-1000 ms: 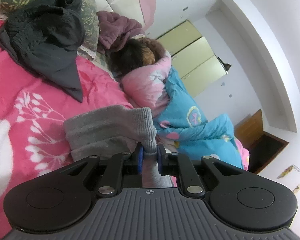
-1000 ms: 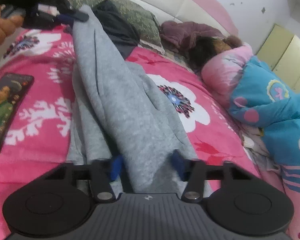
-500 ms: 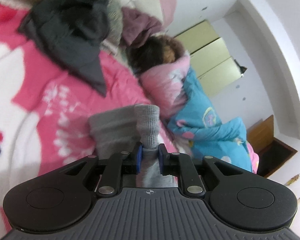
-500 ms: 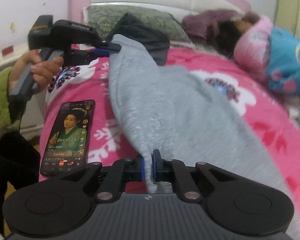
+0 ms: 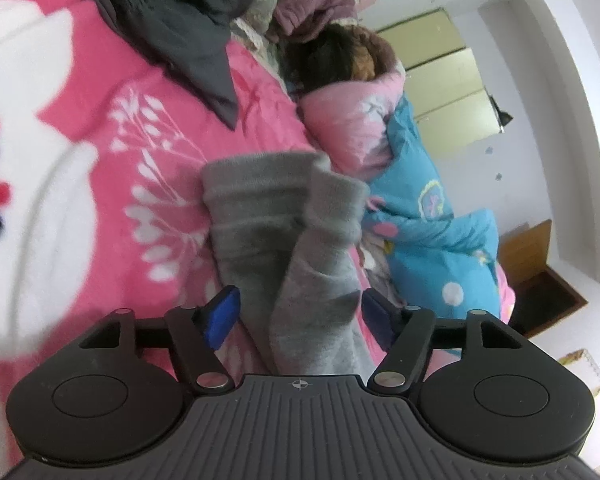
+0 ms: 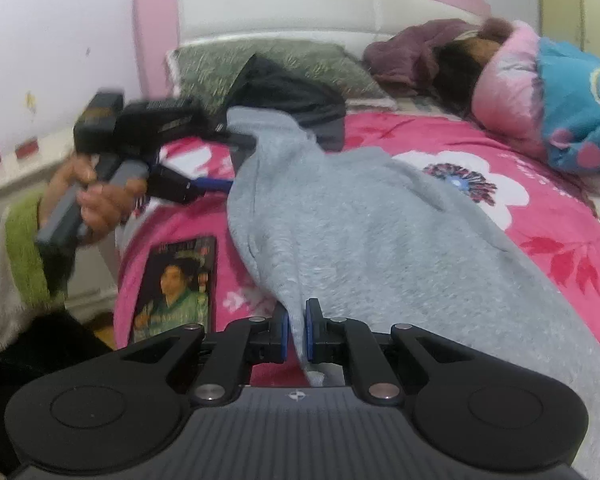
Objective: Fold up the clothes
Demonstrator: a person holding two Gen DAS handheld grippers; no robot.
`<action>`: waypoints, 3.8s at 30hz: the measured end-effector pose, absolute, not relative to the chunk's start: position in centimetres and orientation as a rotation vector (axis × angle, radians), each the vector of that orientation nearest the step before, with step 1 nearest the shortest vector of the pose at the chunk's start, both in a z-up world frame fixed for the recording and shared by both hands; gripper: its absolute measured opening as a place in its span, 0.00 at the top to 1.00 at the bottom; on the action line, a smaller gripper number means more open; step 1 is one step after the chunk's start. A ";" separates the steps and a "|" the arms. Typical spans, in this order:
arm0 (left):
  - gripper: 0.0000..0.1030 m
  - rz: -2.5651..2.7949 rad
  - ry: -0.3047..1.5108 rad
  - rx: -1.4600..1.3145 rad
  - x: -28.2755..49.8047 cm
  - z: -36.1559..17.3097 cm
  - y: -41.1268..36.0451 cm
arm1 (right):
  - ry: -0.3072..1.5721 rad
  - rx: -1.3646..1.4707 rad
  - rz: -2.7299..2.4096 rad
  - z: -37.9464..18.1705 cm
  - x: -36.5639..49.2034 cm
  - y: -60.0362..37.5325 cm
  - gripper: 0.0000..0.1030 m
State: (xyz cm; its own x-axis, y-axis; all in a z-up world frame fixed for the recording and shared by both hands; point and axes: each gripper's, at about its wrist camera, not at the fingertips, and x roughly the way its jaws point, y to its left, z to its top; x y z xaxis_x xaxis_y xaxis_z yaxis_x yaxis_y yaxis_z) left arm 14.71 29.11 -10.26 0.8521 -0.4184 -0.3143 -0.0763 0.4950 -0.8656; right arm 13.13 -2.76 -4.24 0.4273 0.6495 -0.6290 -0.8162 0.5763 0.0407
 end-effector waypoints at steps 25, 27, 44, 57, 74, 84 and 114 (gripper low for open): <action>0.68 -0.025 0.601 -0.836 15.8 -9.8 27.0 | 0.618 -0.122 0.864 -0.1 24.5 -3.3 0.19; 0.68 -0.032 0.606 -0.839 15.9 -9.8 27.0 | 0.673 -0.062 0.810 -0.8 29.3 -2.4 0.18; 0.72 -0.088 0.516 -0.833 18.1 -9.1 25.2 | 0.717 -0.369 0.899 -7.9 34.7 7.9 0.83; 0.81 0.034 0.533 -0.827 18.4 -9.5 26.1 | 0.398 -0.270 0.660 0.5 36.9 2.9 0.95; 0.90 0.117 0.624 -0.700 18.6 -9.9 26.6 | 0.408 -0.333 0.544 -5.6 42.5 5.6 0.94; 0.88 0.129 0.652 -0.715 19.0 -10.3 26.9 | 0.498 -0.408 0.503 -7.3 42.7 7.1 0.66; 0.86 0.108 0.661 -0.802 18.4 -10.7 27.6 | 1.217 -0.133 0.393 -6.3 45.6 19.9 0.49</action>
